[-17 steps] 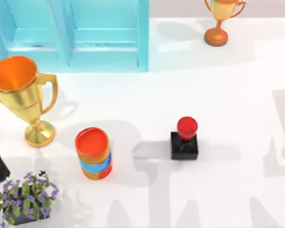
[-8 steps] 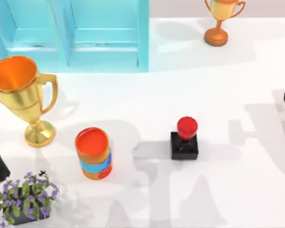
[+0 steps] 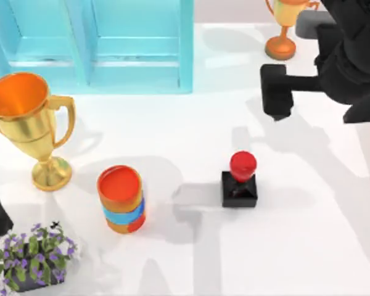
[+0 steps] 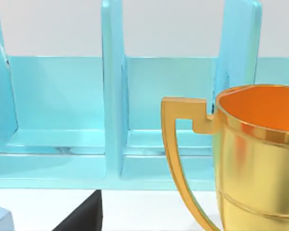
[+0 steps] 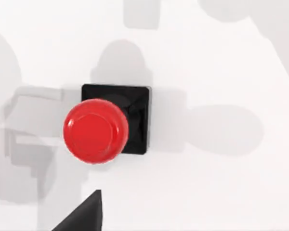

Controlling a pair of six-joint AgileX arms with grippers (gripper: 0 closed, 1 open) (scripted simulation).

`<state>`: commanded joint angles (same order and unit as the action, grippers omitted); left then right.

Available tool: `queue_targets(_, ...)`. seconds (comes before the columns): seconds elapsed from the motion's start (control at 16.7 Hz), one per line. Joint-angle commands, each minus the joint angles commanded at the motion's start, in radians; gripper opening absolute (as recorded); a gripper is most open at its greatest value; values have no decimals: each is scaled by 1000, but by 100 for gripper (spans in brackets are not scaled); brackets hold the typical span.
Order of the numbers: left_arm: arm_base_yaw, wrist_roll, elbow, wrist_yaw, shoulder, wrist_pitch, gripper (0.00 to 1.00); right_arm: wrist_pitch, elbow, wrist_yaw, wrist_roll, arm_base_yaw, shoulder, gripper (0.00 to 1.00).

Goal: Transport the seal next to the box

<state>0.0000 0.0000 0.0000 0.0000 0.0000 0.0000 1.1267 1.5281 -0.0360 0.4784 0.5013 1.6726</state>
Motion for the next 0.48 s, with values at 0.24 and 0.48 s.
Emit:
queue_targets(0.24,0,0,0,0,0,0,100,182,276,16,95,75,275,100)
queue_targets(0.48,0,0,0,0,0,0,100,290,447,30,155,118,439,100)
